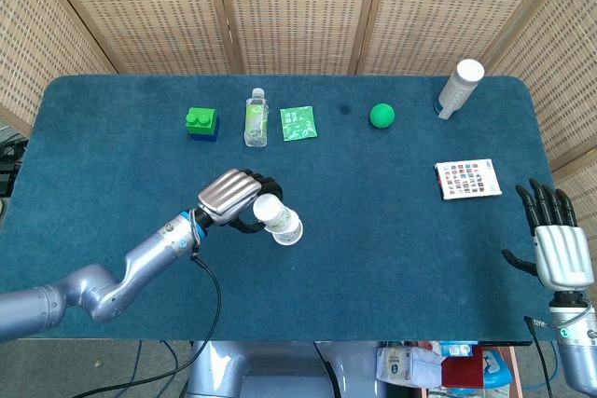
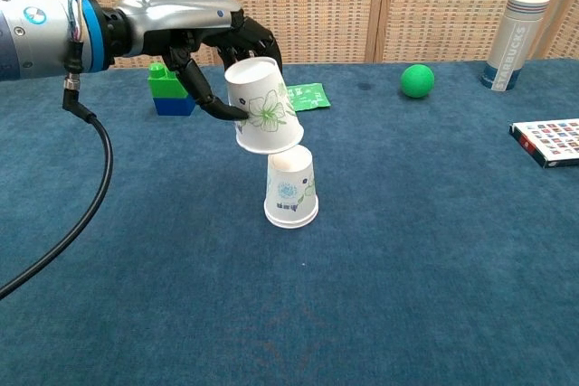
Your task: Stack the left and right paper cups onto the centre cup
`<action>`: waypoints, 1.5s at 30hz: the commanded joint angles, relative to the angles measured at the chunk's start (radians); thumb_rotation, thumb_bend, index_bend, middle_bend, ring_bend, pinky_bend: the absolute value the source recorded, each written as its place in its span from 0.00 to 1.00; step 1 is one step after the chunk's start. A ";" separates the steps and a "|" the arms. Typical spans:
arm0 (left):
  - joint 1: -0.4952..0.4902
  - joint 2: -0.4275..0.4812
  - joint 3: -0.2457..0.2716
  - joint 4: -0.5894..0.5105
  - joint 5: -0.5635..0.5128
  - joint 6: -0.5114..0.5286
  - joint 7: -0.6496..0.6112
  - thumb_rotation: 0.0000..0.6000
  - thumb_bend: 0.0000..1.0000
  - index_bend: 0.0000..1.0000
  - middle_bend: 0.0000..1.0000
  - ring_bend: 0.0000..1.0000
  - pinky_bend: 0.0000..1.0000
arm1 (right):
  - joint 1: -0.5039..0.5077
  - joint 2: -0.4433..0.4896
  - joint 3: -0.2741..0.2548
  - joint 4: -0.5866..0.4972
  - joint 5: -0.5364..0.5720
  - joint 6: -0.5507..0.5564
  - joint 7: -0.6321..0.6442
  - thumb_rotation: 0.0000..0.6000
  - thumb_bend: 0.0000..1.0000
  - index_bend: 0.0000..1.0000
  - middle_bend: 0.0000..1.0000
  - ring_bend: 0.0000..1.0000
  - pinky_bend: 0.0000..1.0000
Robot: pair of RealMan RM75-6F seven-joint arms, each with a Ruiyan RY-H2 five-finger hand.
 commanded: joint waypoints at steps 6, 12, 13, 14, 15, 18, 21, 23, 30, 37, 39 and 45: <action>-0.032 -0.052 0.009 0.033 -0.077 -0.013 0.048 1.00 0.29 0.39 0.37 0.38 0.34 | -0.003 0.001 0.003 -0.004 -0.006 -0.002 -0.001 1.00 0.00 0.00 0.00 0.00 0.00; -0.047 -0.084 0.015 0.055 -0.114 -0.011 0.074 1.00 0.29 0.39 0.37 0.38 0.34 | -0.007 0.005 0.009 -0.005 -0.004 0.000 0.005 1.00 0.00 0.00 0.00 0.00 0.00; -0.050 -0.086 0.016 0.055 -0.123 -0.015 0.075 1.00 0.29 0.39 0.37 0.38 0.34 | -0.008 0.005 0.010 -0.005 -0.004 0.001 0.006 1.00 0.00 0.00 0.00 0.00 0.00; -0.052 -0.087 0.017 0.057 -0.128 -0.016 0.078 1.00 0.29 0.39 0.36 0.38 0.34 | -0.009 0.005 0.011 -0.004 -0.003 0.002 0.008 1.00 0.00 0.00 0.00 0.00 0.00; -0.054 -0.089 0.018 0.059 -0.131 -0.014 0.086 1.00 0.29 0.39 0.36 0.38 0.34 | -0.009 0.006 0.012 -0.004 -0.003 0.002 0.009 1.00 0.00 0.00 0.00 0.00 0.00; -0.056 -0.095 0.020 0.060 -0.141 -0.005 0.098 1.00 0.29 0.39 0.35 0.36 0.34 | -0.010 0.006 0.015 -0.003 -0.003 0.001 0.012 1.00 0.00 0.00 0.00 0.00 0.00; -0.060 -0.092 0.025 0.055 -0.144 -0.014 0.096 1.00 0.29 0.34 0.19 0.20 0.27 | -0.010 0.007 0.016 -0.003 -0.004 0.001 0.013 1.00 0.00 0.00 0.00 0.00 0.00; -0.066 -0.082 0.034 0.050 -0.145 -0.040 0.093 1.00 0.28 0.19 0.05 0.06 0.15 | -0.011 0.007 0.017 -0.004 -0.004 0.001 0.014 1.00 0.00 0.00 0.00 0.00 0.00; -0.072 -0.035 0.038 0.002 -0.143 -0.059 0.080 1.00 0.17 0.00 0.00 0.00 0.00 | -0.014 0.008 0.019 -0.006 -0.009 0.004 0.015 1.00 0.00 0.00 0.00 0.00 0.00; 0.080 0.047 0.050 -0.107 -0.056 0.268 0.163 1.00 0.17 0.00 0.00 0.00 0.00 | -0.016 0.007 0.017 -0.011 -0.019 0.007 0.010 1.00 0.00 0.00 0.00 0.00 0.00; 0.147 0.068 0.070 -0.136 -0.052 0.382 0.225 1.00 0.17 0.00 0.00 0.00 0.00 | -0.018 0.008 0.016 -0.013 -0.021 0.010 0.009 1.00 0.00 0.00 0.00 0.00 0.00; 0.371 0.153 0.132 -0.218 -0.129 0.665 0.323 1.00 0.17 0.00 0.00 0.00 0.00 | -0.020 0.010 0.012 -0.024 -0.033 0.014 -0.006 1.00 0.00 0.00 0.00 0.00 0.00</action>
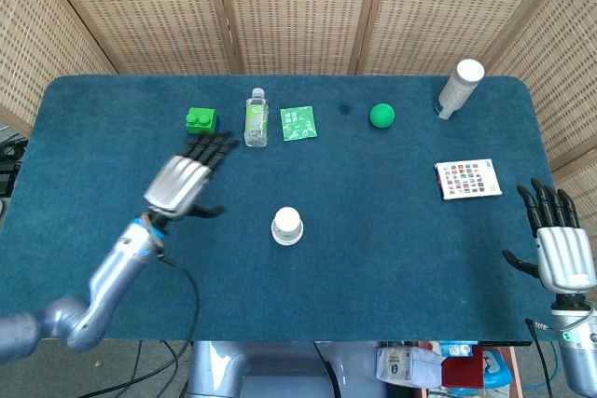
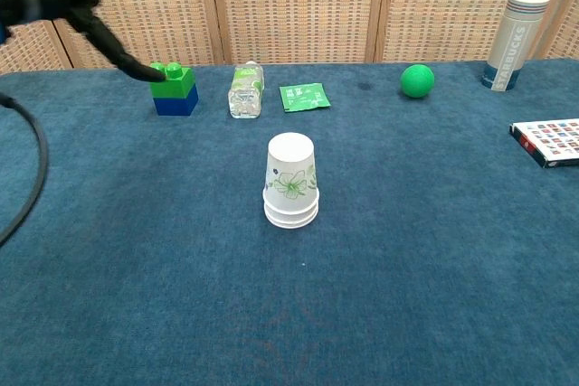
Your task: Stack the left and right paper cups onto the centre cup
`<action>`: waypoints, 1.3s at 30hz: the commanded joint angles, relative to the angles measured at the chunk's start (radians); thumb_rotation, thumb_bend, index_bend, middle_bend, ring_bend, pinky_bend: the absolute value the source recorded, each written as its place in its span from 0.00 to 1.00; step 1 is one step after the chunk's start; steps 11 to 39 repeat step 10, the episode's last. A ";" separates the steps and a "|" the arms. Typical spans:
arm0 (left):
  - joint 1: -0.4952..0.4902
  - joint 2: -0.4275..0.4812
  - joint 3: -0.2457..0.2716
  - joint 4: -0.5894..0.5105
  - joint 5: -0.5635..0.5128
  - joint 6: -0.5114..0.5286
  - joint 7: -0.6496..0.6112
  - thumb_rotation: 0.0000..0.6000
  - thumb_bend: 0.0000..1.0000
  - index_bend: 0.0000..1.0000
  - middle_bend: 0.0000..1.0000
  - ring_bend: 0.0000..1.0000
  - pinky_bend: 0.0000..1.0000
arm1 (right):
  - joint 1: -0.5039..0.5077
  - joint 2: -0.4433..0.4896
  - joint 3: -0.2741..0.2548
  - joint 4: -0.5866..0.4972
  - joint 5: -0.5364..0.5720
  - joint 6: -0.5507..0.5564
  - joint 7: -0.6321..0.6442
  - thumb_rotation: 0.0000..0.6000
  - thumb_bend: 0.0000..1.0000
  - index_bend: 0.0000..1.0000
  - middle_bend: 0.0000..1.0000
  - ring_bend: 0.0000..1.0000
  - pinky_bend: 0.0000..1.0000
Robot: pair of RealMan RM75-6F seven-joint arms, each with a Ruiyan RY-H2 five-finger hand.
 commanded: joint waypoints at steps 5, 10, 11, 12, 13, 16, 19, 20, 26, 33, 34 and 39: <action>0.317 0.126 0.098 -0.078 -0.049 0.331 0.061 1.00 0.17 0.00 0.00 0.00 0.00 | -0.001 0.001 -0.002 -0.013 -0.005 0.003 -0.023 1.00 0.00 0.00 0.00 0.00 0.00; 0.404 0.151 0.133 -0.052 -0.052 0.355 -0.032 1.00 0.17 0.00 0.00 0.00 0.00 | -0.002 0.003 -0.003 -0.036 0.005 -0.007 -0.051 1.00 0.00 0.00 0.00 0.00 0.00; 0.404 0.151 0.133 -0.052 -0.052 0.355 -0.032 1.00 0.17 0.00 0.00 0.00 0.00 | -0.002 0.003 -0.003 -0.036 0.005 -0.007 -0.051 1.00 0.00 0.00 0.00 0.00 0.00; 0.404 0.151 0.133 -0.052 -0.052 0.355 -0.032 1.00 0.17 0.00 0.00 0.00 0.00 | -0.002 0.003 -0.003 -0.036 0.005 -0.007 -0.051 1.00 0.00 0.00 0.00 0.00 0.00; 0.404 0.151 0.133 -0.052 -0.052 0.355 -0.032 1.00 0.17 0.00 0.00 0.00 0.00 | -0.002 0.003 -0.003 -0.036 0.005 -0.007 -0.051 1.00 0.00 0.00 0.00 0.00 0.00; 0.404 0.151 0.133 -0.052 -0.052 0.355 -0.032 1.00 0.17 0.00 0.00 0.00 0.00 | -0.002 0.003 -0.003 -0.036 0.005 -0.007 -0.051 1.00 0.00 0.00 0.00 0.00 0.00; 0.404 0.151 0.133 -0.052 -0.052 0.355 -0.032 1.00 0.17 0.00 0.00 0.00 0.00 | -0.002 0.003 -0.003 -0.036 0.005 -0.007 -0.051 1.00 0.00 0.00 0.00 0.00 0.00; 0.404 0.151 0.133 -0.052 -0.052 0.355 -0.032 1.00 0.17 0.00 0.00 0.00 0.00 | -0.002 0.003 -0.003 -0.036 0.005 -0.007 -0.051 1.00 0.00 0.00 0.00 0.00 0.00; 0.404 0.151 0.133 -0.052 -0.052 0.355 -0.032 1.00 0.17 0.00 0.00 0.00 0.00 | -0.002 0.003 -0.003 -0.036 0.005 -0.007 -0.051 1.00 0.00 0.00 0.00 0.00 0.00; 0.404 0.151 0.133 -0.052 -0.052 0.355 -0.032 1.00 0.17 0.00 0.00 0.00 0.00 | -0.002 0.003 -0.003 -0.036 0.005 -0.007 -0.051 1.00 0.00 0.00 0.00 0.00 0.00; 0.404 0.151 0.133 -0.052 -0.052 0.355 -0.032 1.00 0.17 0.00 0.00 0.00 0.00 | -0.002 0.003 -0.003 -0.036 0.005 -0.007 -0.051 1.00 0.00 0.00 0.00 0.00 0.00; 0.404 0.151 0.133 -0.052 -0.052 0.355 -0.032 1.00 0.17 0.00 0.00 0.00 0.00 | -0.002 0.003 -0.003 -0.036 0.005 -0.007 -0.051 1.00 0.00 0.00 0.00 0.00 0.00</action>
